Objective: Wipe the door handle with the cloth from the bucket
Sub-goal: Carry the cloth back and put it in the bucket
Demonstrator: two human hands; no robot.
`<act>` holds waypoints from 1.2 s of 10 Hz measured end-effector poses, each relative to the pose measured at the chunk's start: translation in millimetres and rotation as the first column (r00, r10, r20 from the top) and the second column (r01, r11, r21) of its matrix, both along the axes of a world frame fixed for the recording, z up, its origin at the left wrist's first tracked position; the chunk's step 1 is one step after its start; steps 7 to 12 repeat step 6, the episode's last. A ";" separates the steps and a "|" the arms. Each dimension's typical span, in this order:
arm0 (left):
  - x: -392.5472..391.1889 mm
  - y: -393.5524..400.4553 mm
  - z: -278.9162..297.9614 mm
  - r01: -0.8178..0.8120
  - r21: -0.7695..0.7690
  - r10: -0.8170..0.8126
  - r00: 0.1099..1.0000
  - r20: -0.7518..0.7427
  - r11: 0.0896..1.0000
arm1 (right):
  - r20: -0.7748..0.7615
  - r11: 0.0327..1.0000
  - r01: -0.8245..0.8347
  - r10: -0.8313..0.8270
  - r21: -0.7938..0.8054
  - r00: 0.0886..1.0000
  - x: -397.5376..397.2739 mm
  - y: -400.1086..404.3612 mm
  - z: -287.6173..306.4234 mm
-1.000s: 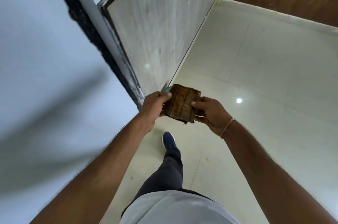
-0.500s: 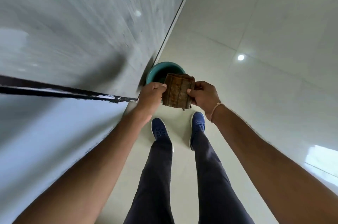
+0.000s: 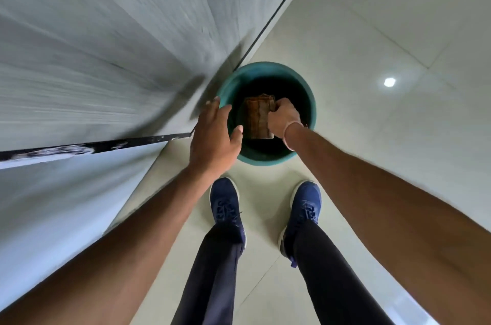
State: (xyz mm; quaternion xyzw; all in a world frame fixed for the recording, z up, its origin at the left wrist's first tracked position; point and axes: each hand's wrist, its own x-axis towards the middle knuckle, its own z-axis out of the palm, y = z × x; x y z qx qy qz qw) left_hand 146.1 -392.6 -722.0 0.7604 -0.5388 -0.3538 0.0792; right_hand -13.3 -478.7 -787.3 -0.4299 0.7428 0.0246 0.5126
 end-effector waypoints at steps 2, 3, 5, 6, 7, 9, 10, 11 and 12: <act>7.4 -2.4 -59.0 0.045 -0.175 -0.046 0.999 -0.001 0.983 | -0.041 0.993 -0.091 0.094 0.071 0.995 14.4 -21.5 -91.8; 11.0 -4.0 -71.1 0.010 -0.205 -0.023 0.998 -0.059 0.979 | -0.022 0.978 -0.169 0.173 0.118 0.985 15.2 -28.5 -119.6; 10.4 -4.3 -79.7 0.013 -0.227 -0.026 0.998 -0.058 0.974 | -0.140 0.975 -0.202 0.214 0.097 0.967 19.8 -29.8 -131.0; 8.5 -6.0 -75.6 0.013 -0.214 -0.024 0.998 -0.052 0.977 | -0.184 0.944 -0.318 0.329 0.090 0.926 20.3 -24.0 -114.8; 8.5 -6.0 -75.6 0.013 -0.214 -0.024 0.998 -0.052 0.977 | -0.184 0.944 -0.318 0.329 0.090 0.926 20.3 -24.0 -114.8; 8.5 -6.0 -75.6 0.013 -0.214 -0.024 0.998 -0.052 0.977 | -0.184 0.944 -0.318 0.329 0.090 0.926 20.3 -24.0 -114.8; 8.5 -6.0 -75.6 0.013 -0.214 -0.024 0.998 -0.052 0.977 | -0.184 0.944 -0.318 0.329 0.090 0.926 20.3 -24.0 -114.8; 8.5 -6.0 -75.6 0.013 -0.214 -0.024 0.998 -0.052 0.977 | -0.184 0.944 -0.318 0.329 0.090 0.926 20.3 -24.0 -114.8; 8.5 -6.0 -75.6 0.013 -0.214 -0.024 0.998 -0.052 0.977 | -0.184 0.944 -0.318 0.329 0.090 0.926 20.3 -24.0 -114.8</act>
